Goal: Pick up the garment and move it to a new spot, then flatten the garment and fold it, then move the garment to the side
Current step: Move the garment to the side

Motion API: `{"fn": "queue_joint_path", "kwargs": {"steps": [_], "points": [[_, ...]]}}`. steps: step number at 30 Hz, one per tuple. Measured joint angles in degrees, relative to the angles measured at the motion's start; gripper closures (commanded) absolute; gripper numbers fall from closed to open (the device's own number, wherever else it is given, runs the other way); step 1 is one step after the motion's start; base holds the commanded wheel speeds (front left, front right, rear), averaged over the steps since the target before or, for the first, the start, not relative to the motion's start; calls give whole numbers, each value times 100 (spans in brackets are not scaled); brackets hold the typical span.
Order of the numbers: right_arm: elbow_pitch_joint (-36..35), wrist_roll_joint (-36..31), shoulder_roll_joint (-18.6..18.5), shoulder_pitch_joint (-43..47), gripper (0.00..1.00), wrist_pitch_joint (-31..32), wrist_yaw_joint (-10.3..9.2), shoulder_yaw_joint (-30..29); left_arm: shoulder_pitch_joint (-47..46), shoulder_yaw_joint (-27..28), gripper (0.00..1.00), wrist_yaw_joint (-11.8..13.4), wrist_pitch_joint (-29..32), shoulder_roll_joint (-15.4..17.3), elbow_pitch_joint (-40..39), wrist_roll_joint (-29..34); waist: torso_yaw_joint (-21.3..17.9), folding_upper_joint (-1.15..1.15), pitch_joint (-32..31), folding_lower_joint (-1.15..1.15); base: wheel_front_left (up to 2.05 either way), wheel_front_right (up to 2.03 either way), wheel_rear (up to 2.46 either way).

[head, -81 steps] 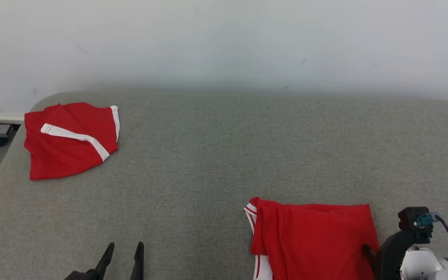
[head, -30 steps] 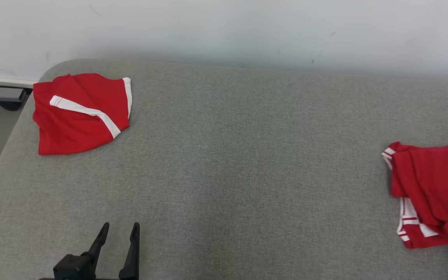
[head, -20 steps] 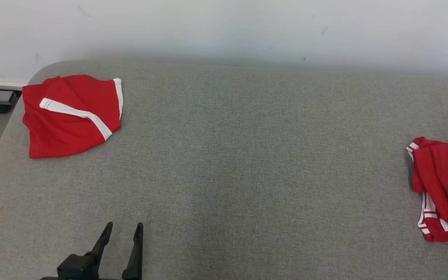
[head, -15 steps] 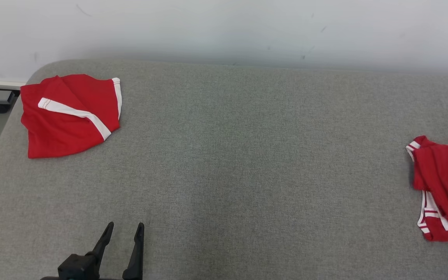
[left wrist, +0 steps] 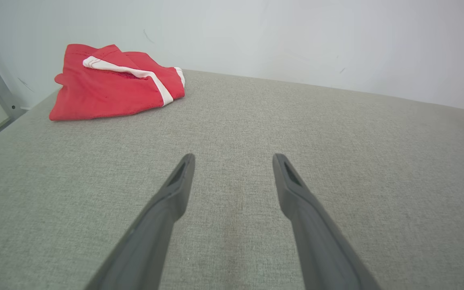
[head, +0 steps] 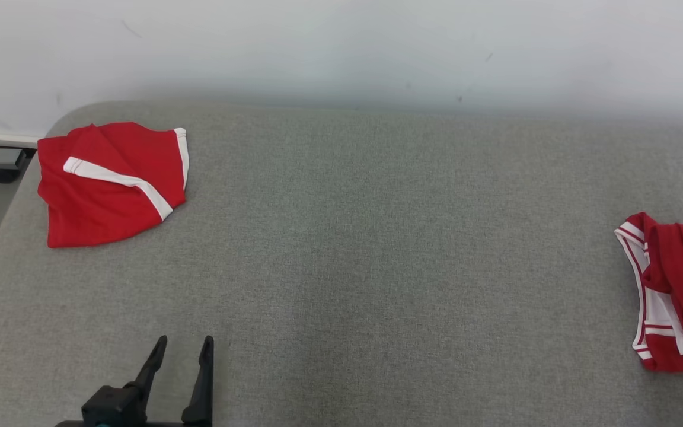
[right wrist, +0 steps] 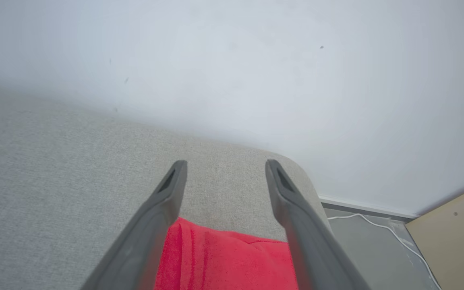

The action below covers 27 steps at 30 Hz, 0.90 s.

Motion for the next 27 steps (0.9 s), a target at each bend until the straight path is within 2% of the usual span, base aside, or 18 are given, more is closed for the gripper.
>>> {"fn": "queue_joint_path", "kwargs": {"steps": [6, 7, 17, 27], "points": [[-449, 345, 701, 109, 0, -620, 181, 80, -30, 131, 0, 5, -110, -7, 19, -8, 9, 0, -201, 0, 0, 0, 0], [-630, 398, 936, 286, 0, -800, 204, 141, -30, 160, 0, 19, -151, -11, 31, -8, 9, 0, -293, 0, 0, 0, 0], [-1339, 731, 1891, 1602, 0, -1461, 163, 245, 199, 334, 0, 110, -274, 25, -25, -30, -18, -2, -822, -1, 0, 0, 0], [-1730, 847, 2477, 2464, 0, -1796, 18, 488, 419, 468, 0, 155, -342, 100, -235, 63, -105, -2, -1092, -1, 0, 0, 0]]}}
